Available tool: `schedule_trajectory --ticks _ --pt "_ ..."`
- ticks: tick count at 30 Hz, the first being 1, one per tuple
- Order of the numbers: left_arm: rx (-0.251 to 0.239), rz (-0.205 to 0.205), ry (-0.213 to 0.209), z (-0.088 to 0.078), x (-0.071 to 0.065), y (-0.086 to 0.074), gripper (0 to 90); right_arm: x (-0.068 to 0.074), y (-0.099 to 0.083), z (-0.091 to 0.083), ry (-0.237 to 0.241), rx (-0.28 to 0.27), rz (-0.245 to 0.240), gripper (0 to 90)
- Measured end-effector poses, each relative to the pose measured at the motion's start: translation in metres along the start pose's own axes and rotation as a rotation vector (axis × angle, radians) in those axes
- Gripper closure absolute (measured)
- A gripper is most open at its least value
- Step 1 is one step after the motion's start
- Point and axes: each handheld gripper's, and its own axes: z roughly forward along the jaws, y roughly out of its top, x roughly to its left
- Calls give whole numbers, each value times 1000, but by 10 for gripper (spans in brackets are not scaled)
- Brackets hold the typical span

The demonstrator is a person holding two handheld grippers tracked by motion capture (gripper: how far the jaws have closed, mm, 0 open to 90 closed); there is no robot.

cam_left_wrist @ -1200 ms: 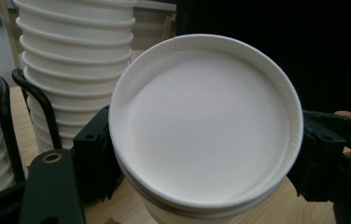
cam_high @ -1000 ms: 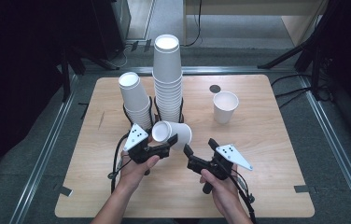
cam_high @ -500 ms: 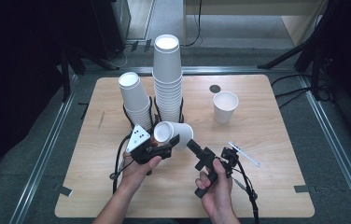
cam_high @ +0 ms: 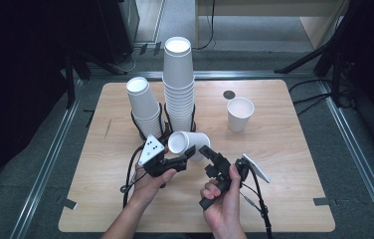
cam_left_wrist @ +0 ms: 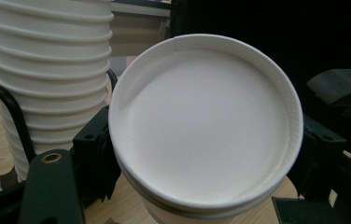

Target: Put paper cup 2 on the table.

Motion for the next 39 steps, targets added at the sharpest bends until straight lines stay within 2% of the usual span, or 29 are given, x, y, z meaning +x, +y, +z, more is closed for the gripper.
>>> schedule_trajectory --ticks 7,11,16,30,39 --pt "-3 8 0 2 -3 -2 241 1 -5 8 52 32 189 0" --pt "-9 16 0 2 -5 -3 241 2 -5 11 75 28 273 0" --pt "-17 23 3 3 -7 -4 241 -2 -2 15 86 36 354 0" --pt "-37 47 5 3 -9 -8 241 -12 0 36 132 60 511 1" --pt "-51 65 -15 2 -11 -9 241 -18 1 46 154 63 565 7"
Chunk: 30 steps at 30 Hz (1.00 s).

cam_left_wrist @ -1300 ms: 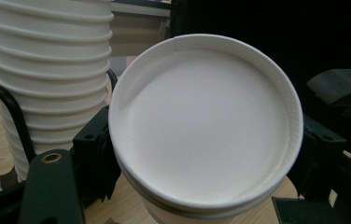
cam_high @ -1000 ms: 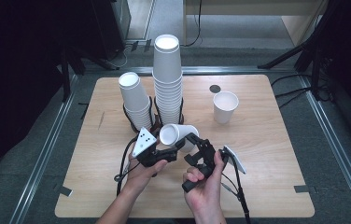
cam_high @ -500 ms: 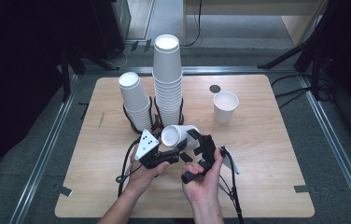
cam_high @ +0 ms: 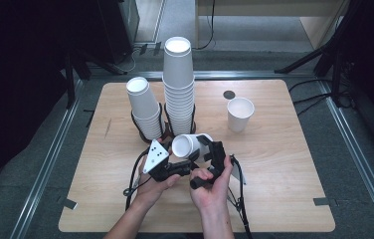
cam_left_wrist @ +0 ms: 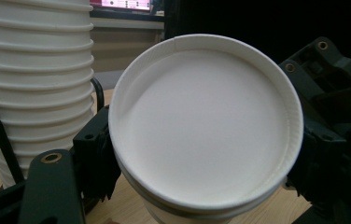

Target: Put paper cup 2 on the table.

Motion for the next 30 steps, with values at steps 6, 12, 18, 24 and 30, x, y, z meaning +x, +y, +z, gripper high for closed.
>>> schedule_trajectory --ticks 6,12,18,24,30 --pt "-9 6 1 0 1 0 241 -1 2 4 21 6 20 44" --pt "-9 -8 -3 0 3 -1 240 -2 4 5 31 20 12 82" --pt "-10 -22 -8 0 4 -2 236 -1 3 4 48 25 4 141" --pt "-13 -48 -21 -1 6 -1 205 0 2 3 62 7 -30 174" --pt "-26 -85 -65 -5 4 3 122 3 3 0 85 -13 -61 176"
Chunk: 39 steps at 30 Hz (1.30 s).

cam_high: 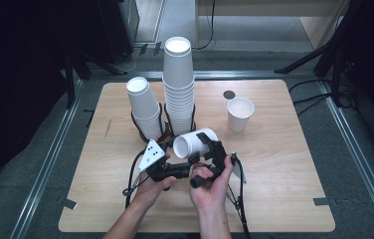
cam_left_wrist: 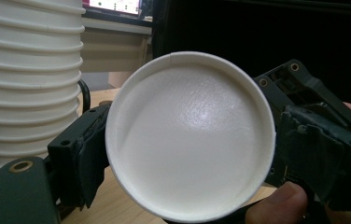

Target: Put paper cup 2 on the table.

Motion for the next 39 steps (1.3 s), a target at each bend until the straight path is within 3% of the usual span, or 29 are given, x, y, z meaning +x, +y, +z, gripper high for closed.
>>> schedule_trajectory --ticks 14,22,26,29,39 --pt "35 -33 24 -4 6 4 90 6 9 -8 -11 -59 -135 175" --pt "46 -28 23 -7 6 5 90 15 11 -13 -20 -89 -275 177" --pt "44 -28 29 -9 7 6 90 20 11 -14 -32 -125 -379 176" --pt "40 -34 31 -11 8 7 90 23 10 -14 -36 -135 -405 176" --pt "34 -42 24 -11 7 10 91 34 9 -22 -91 -197 -633 176"
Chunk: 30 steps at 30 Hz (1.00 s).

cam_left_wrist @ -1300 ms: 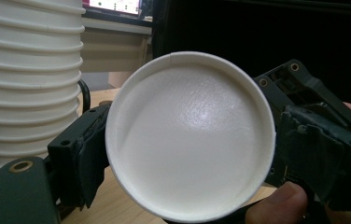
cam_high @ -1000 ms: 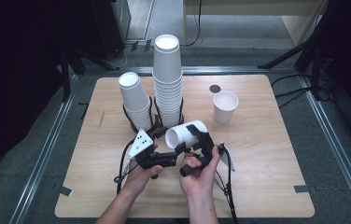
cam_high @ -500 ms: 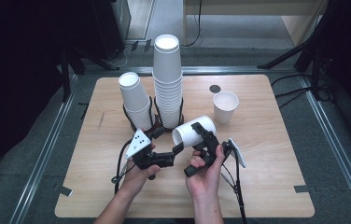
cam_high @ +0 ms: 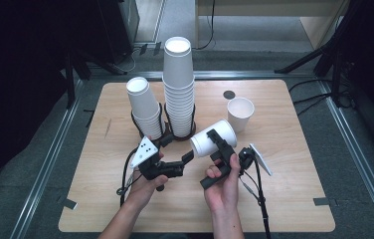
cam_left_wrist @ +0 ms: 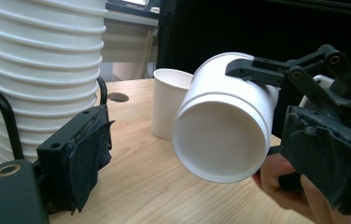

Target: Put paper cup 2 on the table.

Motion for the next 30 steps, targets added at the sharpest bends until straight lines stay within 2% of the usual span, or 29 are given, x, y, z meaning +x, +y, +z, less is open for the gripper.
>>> schedule_trajectory --ticks 7,13,17,30 --pt "8 4 -3 0 -2 0 91 11 5 -8 -45 -38 -206 175" --pt "15 1 -8 -1 -3 0 91 16 8 -12 -69 -60 -344 175" --pt "16 1 -10 -1 -4 0 91 19 12 -16 -83 -84 -408 175" --pt "34 2 16 -10 4 -4 91 27 13 -21 -167 -135 -734 173"
